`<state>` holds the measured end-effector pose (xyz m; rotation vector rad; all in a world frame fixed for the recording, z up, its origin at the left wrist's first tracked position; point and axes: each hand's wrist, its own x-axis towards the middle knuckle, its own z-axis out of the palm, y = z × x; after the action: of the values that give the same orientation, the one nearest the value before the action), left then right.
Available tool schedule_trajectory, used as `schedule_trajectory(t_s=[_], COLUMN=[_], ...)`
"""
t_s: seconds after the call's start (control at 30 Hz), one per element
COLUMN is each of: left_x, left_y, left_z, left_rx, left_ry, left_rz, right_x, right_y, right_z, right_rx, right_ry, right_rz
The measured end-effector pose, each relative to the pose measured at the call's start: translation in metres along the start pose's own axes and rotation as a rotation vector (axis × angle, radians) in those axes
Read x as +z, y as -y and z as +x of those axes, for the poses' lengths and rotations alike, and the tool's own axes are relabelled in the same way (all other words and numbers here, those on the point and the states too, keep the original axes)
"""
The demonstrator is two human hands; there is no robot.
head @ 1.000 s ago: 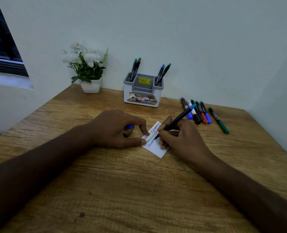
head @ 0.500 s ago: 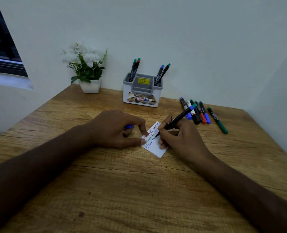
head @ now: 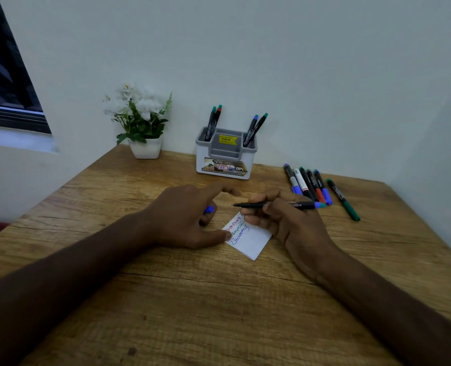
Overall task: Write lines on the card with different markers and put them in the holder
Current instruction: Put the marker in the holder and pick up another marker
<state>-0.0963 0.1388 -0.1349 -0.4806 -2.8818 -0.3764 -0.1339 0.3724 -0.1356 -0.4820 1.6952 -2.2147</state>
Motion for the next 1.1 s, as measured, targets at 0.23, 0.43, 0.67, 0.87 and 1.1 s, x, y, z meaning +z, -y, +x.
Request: schedule_trajectory(t_s=[0.23, 0.43, 0.67, 0.87, 1.1], left_x=[0.000, 0.001, 0.003, 0.010, 0.003], left_y=[-0.005, -0.012, -0.028, -0.039, -0.038], left_z=[0.000, 0.000, 0.002, 0.007, 0.006], left_rx=[-0.024, -0.031, 0.011, 0.018, 0.119], left_ry=[-0.015, -0.005, -0.040, -0.126, -0.163], left_rz=[-0.048, -0.053, -0.012, -0.052, 0.118], right_x=[-0.001, -0.002, 0.001, 0.002, -0.001], right_y=[-0.005, -0.006, -0.012, -0.014, -0.011], right_z=[-0.002, 0.000, 0.001, 0.002, 0.002], right_rx=[-0.084, -0.121, -0.208, -0.230, -0.142], right_ry=[0.004, 0.019, 0.132, 0.133, 0.057], right_rz=[-0.207, -0.298, -0.496, -0.444, -0.275])
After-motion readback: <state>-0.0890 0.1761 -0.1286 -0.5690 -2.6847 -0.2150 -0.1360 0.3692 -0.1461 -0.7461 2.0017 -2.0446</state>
